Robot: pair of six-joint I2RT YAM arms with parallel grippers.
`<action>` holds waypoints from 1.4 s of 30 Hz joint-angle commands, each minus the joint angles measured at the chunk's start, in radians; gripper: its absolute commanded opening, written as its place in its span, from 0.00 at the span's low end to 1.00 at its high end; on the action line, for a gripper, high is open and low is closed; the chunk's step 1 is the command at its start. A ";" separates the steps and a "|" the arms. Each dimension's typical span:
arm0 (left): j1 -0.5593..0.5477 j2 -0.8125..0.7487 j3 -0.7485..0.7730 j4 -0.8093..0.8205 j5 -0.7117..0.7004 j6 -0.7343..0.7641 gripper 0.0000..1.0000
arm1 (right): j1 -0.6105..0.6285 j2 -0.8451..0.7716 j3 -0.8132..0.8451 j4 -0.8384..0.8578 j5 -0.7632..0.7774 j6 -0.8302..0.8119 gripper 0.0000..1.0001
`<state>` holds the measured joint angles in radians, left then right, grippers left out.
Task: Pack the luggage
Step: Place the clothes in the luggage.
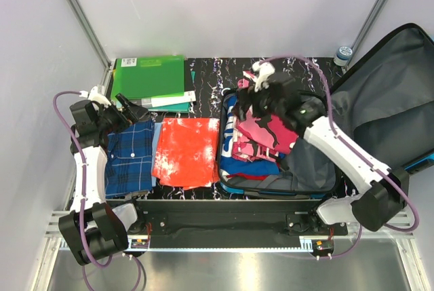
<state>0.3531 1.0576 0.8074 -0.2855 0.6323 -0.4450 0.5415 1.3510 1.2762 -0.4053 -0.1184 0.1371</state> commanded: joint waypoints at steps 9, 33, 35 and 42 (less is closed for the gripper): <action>0.003 -0.015 0.001 0.043 0.009 -0.001 0.96 | 0.121 0.180 -0.052 0.036 0.270 0.220 1.00; 0.004 -0.021 0.007 0.046 0.032 -0.008 0.96 | 0.175 0.445 0.060 -0.185 0.457 0.275 0.60; 0.004 -0.021 0.006 0.046 0.030 -0.009 0.96 | 0.175 0.436 0.058 -0.185 0.450 0.276 0.50; 0.004 -0.021 0.006 0.046 0.030 -0.009 0.96 | 0.183 0.425 0.080 -0.190 0.424 0.240 0.00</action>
<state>0.3531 1.0576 0.8074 -0.2852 0.6338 -0.4458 0.7071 1.7748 1.3354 -0.5667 0.3481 0.3820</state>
